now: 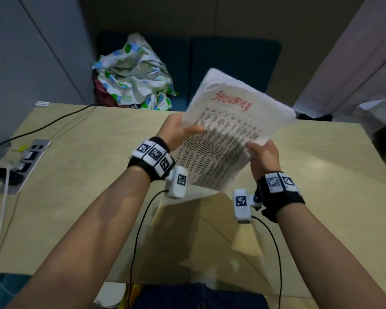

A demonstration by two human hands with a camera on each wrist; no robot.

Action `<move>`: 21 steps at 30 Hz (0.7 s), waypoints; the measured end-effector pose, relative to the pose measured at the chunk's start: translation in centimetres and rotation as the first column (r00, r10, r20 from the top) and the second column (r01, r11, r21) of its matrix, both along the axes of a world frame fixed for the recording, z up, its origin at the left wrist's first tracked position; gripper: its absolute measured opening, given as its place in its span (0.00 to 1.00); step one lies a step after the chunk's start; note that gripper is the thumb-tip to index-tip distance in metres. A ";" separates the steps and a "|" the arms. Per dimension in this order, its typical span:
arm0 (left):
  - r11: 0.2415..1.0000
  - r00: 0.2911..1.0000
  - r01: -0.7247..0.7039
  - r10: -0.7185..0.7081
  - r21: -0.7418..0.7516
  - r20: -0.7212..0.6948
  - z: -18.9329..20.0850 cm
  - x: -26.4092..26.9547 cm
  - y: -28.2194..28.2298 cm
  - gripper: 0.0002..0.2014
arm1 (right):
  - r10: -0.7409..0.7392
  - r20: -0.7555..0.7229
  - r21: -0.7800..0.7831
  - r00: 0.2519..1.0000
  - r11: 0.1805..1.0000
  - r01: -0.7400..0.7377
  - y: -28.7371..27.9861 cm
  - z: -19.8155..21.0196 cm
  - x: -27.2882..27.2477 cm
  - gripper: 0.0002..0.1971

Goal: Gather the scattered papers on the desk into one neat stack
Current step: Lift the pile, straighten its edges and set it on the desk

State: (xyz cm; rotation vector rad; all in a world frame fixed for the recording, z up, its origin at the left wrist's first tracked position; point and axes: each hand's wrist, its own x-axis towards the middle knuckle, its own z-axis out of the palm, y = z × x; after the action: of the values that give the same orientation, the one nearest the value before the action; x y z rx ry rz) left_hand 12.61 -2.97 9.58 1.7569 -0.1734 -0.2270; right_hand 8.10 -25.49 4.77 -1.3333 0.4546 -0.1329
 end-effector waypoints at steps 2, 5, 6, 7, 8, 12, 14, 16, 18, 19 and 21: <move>0.988 0.997 -0.075 0.075 -0.135 -0.011 -1.4 -0.7 0.2 0.25 | 0.014 0.138 -0.058 0.990 0.998 -0.006 0.6 0.9 -0.4 0.19; 0.942 0.987 -0.154 0.134 -0.299 -0.086 -4.0 -2.2 0.1 0.28 | 0.104 0.229 -0.299 0.968 0.954 -0.032 1.4 0.6 -1.3 0.17; 0.936 0.982 -0.183 0.161 -0.301 -0.095 -4.9 -2.7 0.0 0.25 | 0.137 0.221 -0.370 0.966 0.928 -0.047 1.7 0.1 -1.8 0.17; 0.935 0.977 -0.211 0.190 -0.284 -0.102 -5.6 -3.2 -0.1 0.22 | 0.153 0.217 -0.429 0.964 0.902 -0.046 1.7 -0.9 -2.0 0.15; 0.937 0.971 -0.235 0.214 -0.260 -0.108 -6.2 -3.6 -0.1 0.21 | 0.146 0.195 -0.467 0.970 0.883 -0.039 2.0 -1.3 -2.4 0.12; 0.924 0.963 -0.266 0.241 -0.275 -0.121 -5.9 -4.1 -0.4 0.29 | 0.100 0.178 -0.502 0.979 0.865 0.003 2.1 -1.7 -2.8 0.17; 0.904 0.956 -0.293 0.278 -0.311 -0.091 -4.6 -3.8 -0.5 0.28 | 0.083 0.232 -0.499 0.969 0.866 0.046 2.0 -0.3 -2.6 0.25; 0.888 0.955 -0.289 0.296 -0.357 -0.036 -2.9 -3.5 -0.5 0.26 | 0.080 0.312 -0.539 0.947 0.835 0.107 2.1 1.5 -2.3 0.32; 0.888 0.955 -0.263 0.296 -0.378 0.031 -1.4 -3.2 -0.3 0.24 | 0.123 0.410 -0.646 0.904 0.739 0.192 2.2 3.3 -2.0 0.36; 0.890 0.951 -0.255 0.302 -0.378 0.069 -0.7 -3.1 -0.2 0.23 | 0.159 0.446 -0.703 0.881 0.671 0.235 2.3 4.2 -1.8 0.36; 0.902 0.928 -0.260 0.332 -0.344 0.170 0.3 -2.8 0.0 0.21 | 0.248 0.457 -0.807 0.854 0.519 0.281 2.2 5.5 -1.4 0.35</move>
State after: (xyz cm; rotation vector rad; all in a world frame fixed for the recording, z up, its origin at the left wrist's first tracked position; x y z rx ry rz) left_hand 9.81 -2.97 9.91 1.4598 -0.0947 0.2168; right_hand 6.66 -23.24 10.27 -2.1952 -0.1418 -0.8299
